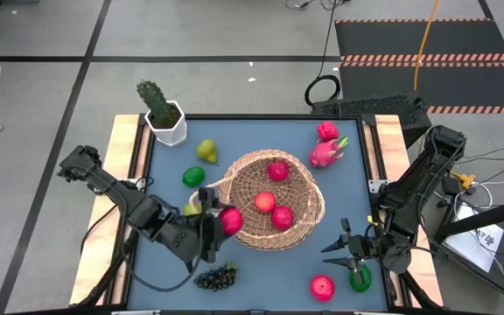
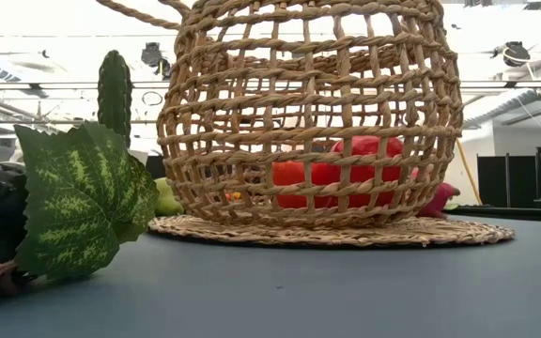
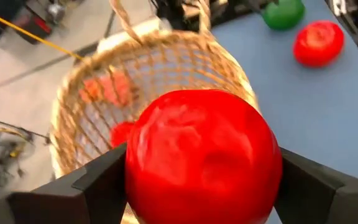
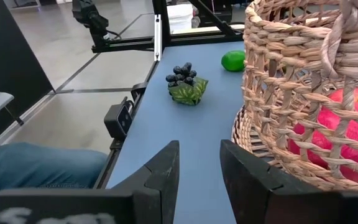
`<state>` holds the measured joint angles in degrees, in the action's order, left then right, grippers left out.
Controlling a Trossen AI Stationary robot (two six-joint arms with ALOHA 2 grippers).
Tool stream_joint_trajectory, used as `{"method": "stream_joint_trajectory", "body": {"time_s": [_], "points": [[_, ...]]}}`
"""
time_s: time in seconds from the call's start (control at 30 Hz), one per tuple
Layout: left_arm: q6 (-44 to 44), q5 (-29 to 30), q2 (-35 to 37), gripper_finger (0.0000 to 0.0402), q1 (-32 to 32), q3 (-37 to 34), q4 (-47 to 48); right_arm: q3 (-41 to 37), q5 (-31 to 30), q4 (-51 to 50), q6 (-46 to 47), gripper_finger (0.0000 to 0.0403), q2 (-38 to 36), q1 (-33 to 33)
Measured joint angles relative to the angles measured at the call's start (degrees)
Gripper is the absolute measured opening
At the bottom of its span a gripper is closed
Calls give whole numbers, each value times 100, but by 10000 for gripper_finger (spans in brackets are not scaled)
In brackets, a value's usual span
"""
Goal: Build produce basket
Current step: Put the left red apple into the brown basket
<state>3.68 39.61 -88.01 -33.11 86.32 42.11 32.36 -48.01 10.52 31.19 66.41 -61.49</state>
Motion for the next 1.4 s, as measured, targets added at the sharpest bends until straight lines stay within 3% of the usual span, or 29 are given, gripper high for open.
{"method": "stream_joint_trajectory", "body": {"time_s": [0.23,0.5,0.97,1.23,1.4], "points": [[-1168,-83,-2,320,232,16,-983,0,0,0,-42,112,0,0],[-1872,-121,0,321,413,-35,-2151,0,2,0,-42,112,0,2],[-2304,-1305,-2,321,801,-1451,-5184,0,3,105,-39,112,0,0],[-2615,-1302,-2,321,812,-1586,-5368,0,3,105,-53,112,0,0],[-3517,-1300,-2,321,814,-1586,-5360,0,4,92,-60,112,0,0]]}}
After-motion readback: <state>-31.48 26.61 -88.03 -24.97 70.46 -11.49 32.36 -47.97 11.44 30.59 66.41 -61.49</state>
